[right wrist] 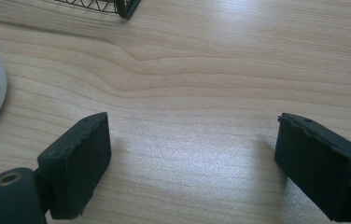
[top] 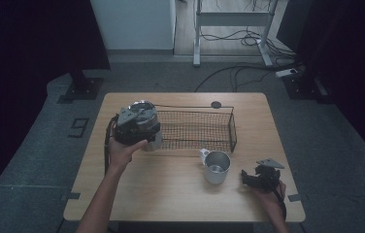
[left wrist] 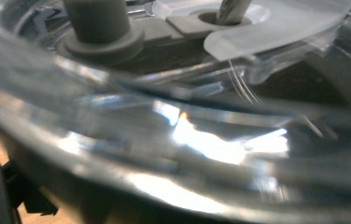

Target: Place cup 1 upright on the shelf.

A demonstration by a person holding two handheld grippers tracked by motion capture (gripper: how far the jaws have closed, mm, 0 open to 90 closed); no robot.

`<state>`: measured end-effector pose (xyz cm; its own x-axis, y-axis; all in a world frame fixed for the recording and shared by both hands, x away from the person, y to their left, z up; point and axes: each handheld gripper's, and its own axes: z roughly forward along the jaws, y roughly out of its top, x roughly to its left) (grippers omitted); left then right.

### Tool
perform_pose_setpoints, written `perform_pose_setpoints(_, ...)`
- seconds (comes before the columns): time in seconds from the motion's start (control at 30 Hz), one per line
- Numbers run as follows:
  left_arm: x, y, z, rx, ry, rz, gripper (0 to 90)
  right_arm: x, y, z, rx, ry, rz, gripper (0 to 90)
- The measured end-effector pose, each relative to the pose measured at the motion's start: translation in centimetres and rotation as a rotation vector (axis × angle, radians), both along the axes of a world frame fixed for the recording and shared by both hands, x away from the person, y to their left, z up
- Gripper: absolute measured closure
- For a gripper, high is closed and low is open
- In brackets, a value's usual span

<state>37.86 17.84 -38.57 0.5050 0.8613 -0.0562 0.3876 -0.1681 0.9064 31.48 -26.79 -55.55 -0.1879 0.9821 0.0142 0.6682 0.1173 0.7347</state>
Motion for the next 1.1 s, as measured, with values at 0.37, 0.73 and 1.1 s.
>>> perform_pose_setpoints(0.37, 1.1, 0.1, -0.4, -0.003, 0.010, 0.012, 4.1, 0.0, 0.0, 0.0, 0.001, -0.001, 0.002, 11.2)
perform_pose_setpoints(0.73, 1.8, 0.0, 0.3, -0.008, 0.004, 0.013, 4.1, 0.0, 0.0, 0.0, 0.000, 0.002, 0.003, 11.2)
perform_pose_setpoints(1.1, 2.9, -0.5, 0.7, 0.013, 0.010, 0.017, 4.1, 0.0, 0.0, 0.0, -0.001, -0.003, 0.004, 11.2)
